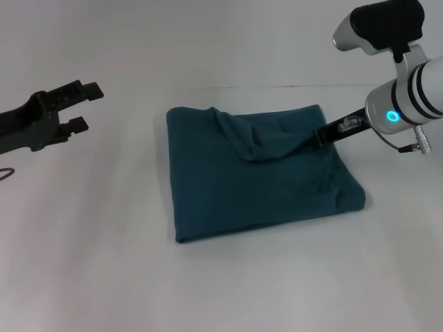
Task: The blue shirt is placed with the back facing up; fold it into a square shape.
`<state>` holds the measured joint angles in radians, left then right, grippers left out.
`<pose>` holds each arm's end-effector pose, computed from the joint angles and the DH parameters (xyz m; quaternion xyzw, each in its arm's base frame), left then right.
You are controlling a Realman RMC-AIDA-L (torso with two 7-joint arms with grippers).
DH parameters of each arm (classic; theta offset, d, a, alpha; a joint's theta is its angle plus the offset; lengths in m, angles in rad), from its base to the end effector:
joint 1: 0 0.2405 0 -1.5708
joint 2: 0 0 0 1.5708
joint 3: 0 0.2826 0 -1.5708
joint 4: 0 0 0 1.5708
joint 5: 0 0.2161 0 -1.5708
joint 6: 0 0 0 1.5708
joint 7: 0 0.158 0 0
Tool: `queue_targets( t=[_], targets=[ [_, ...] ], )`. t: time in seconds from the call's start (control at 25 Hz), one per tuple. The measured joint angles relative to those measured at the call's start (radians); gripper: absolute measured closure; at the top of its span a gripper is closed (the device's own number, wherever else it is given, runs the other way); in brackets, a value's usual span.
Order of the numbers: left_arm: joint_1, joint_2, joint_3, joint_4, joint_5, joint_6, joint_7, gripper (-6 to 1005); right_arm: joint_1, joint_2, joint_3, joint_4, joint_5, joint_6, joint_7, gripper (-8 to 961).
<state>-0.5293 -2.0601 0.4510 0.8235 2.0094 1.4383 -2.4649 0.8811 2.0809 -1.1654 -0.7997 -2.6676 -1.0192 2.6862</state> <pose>-0.3043 0.3908 0.0567 -0.6565 -0.6406 -0.3684 0.1510 0.2073 0.4784 -0.0453 -0.8501 0.4258 -0.0624 0.3036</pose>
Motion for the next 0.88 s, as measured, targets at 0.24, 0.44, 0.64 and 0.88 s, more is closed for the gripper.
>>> queue_targets(
  t=[0.24,0.44,0.64,0.88],
  targets=[
    [-0.005,0.0,0.0,-0.021,0.0,-0.004,0.003,70,0.001,-0.003,0.008,0.015,-0.003,0.044,0.039,851],
    [-0.004,0.001,0.0,-0.024,0.0,-0.005,0.003,71,0.006,0.0,0.012,0.075,-0.038,0.145,0.109,742],
    [-0.001,0.002,0.0,-0.024,0.0,-0.002,0.003,72,-0.003,-0.003,0.045,0.079,-0.032,0.164,0.128,632],
    [0.003,0.003,-0.017,-0.023,0.0,-0.003,0.003,73,-0.026,-0.008,0.148,0.012,0.017,0.061,0.058,525]
  ],
)
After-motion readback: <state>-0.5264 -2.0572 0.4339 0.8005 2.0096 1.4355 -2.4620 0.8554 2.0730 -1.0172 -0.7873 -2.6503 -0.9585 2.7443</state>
